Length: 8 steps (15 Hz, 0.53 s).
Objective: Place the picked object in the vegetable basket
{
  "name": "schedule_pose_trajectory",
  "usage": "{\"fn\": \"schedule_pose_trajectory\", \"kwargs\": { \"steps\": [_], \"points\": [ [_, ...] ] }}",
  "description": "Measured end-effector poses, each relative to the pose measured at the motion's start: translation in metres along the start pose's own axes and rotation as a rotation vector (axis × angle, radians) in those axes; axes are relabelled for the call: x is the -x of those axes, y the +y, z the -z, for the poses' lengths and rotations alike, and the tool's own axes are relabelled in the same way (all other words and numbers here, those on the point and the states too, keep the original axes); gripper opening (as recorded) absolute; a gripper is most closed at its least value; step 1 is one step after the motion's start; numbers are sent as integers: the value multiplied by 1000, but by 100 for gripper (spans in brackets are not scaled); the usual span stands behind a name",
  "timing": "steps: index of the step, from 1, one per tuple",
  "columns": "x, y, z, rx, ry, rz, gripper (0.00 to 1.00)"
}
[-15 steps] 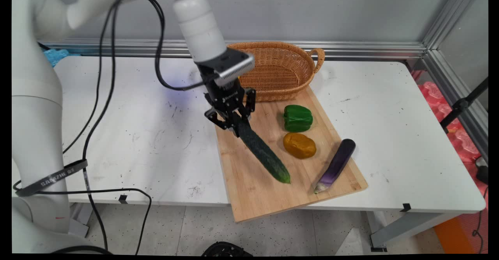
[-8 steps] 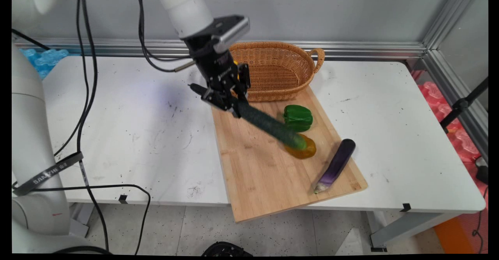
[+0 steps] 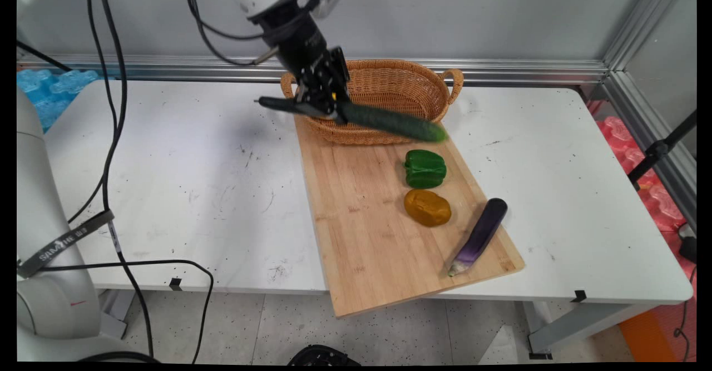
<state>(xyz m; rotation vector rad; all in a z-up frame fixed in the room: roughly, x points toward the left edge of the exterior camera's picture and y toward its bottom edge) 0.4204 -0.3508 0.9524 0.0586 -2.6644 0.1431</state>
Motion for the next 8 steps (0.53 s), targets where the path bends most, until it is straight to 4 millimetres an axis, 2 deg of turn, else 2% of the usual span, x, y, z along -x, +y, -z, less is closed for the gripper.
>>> {"fn": "schedule_pose_trajectory", "kwargs": {
  "steps": [5, 8],
  "points": [
    [14, -38, 22, -144, -13, 193, 0],
    [22, -65, 27, -226, -40, 272, 0]
  ]
}}
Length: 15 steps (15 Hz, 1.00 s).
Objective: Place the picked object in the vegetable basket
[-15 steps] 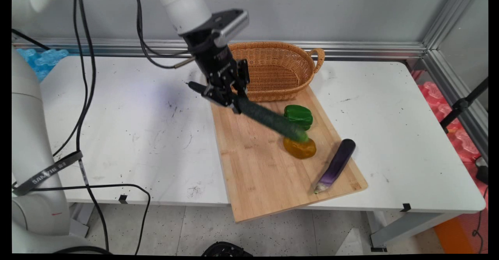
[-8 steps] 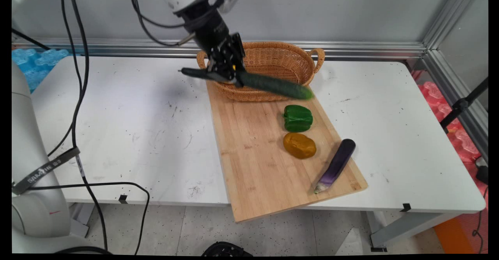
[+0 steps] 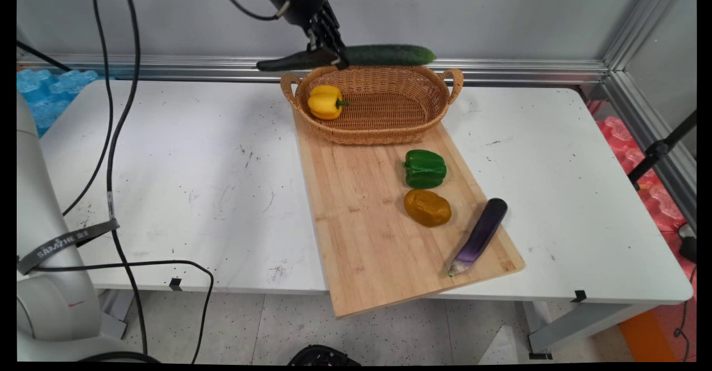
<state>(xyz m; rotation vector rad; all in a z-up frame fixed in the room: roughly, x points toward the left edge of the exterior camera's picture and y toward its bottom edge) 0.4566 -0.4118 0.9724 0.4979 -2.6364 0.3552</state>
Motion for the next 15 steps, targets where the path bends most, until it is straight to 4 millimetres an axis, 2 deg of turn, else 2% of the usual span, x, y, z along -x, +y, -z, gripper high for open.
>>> {"fn": "schedule_pose_trajectory", "kwargs": {
  "steps": [4, 7, 15],
  "points": [
    [-1, -34, -13, -74, -46, 18, 0],
    [-3, -56, -31, -100, -83, -8, 0],
    [-7, -88, -91, -76, -149, -100, 0]
  ]
}}
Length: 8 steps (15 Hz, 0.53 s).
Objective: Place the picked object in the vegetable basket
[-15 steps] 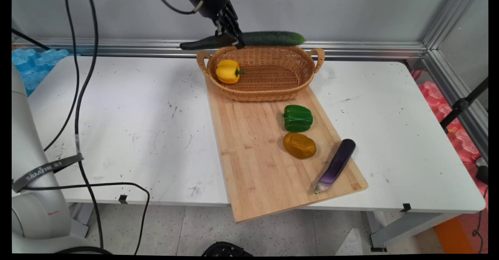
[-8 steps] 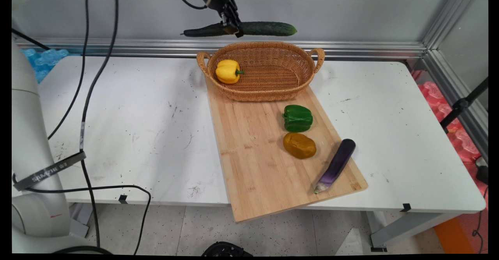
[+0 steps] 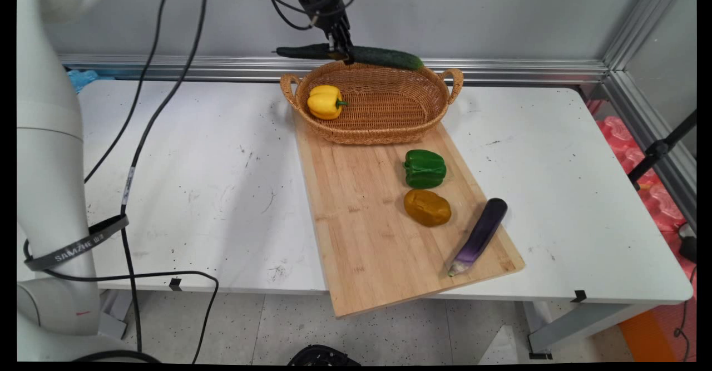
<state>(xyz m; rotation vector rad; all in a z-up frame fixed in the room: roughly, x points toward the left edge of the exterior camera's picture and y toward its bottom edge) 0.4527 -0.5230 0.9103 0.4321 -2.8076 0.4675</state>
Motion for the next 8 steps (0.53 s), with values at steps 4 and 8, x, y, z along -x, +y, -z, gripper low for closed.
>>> {"fn": "schedule_pose_trajectory", "kwargs": {
  "steps": [4, 8],
  "points": [
    [-8, -6, -30, 24, -13, -38, 0],
    [-14, -8, -57, 49, -23, -68, 0]
  ]
}}
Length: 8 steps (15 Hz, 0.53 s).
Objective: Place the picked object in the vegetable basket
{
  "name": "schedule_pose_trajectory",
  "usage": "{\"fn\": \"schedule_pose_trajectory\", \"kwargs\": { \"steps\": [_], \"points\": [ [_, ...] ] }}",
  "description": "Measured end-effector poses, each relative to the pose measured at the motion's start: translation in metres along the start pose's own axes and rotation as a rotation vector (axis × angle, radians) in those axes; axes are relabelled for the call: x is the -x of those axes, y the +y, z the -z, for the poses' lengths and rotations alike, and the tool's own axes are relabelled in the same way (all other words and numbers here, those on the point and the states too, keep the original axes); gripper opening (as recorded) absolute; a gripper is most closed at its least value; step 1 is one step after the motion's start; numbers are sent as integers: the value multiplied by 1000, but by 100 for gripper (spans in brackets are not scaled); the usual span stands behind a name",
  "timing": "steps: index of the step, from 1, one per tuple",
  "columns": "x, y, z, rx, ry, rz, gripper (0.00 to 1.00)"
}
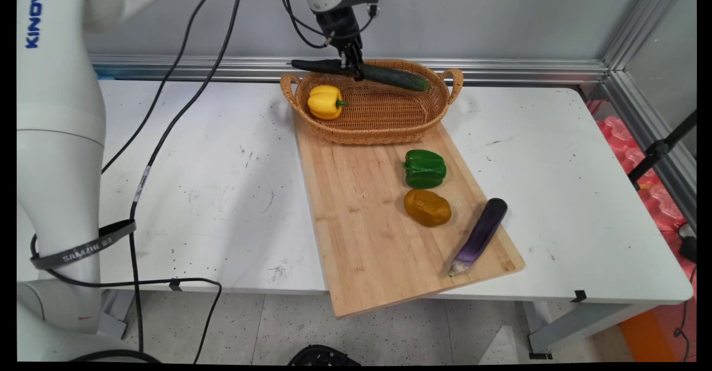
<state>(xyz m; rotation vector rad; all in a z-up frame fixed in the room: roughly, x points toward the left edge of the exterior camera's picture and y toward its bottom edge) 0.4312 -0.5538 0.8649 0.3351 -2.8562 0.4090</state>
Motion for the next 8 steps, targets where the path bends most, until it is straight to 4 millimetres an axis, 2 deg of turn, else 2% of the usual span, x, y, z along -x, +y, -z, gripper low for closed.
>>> {"fn": "schedule_pose_trajectory", "kwargs": {
  "steps": [2, 3, 8],
  "points": [
    [-2, -1, -9, 9, -1, -13, 0],
    [-3, -2, -13, 13, 0, -20, 100],
    [-7, -4, -14, 16, 11, -54, 100]
  ]
}}
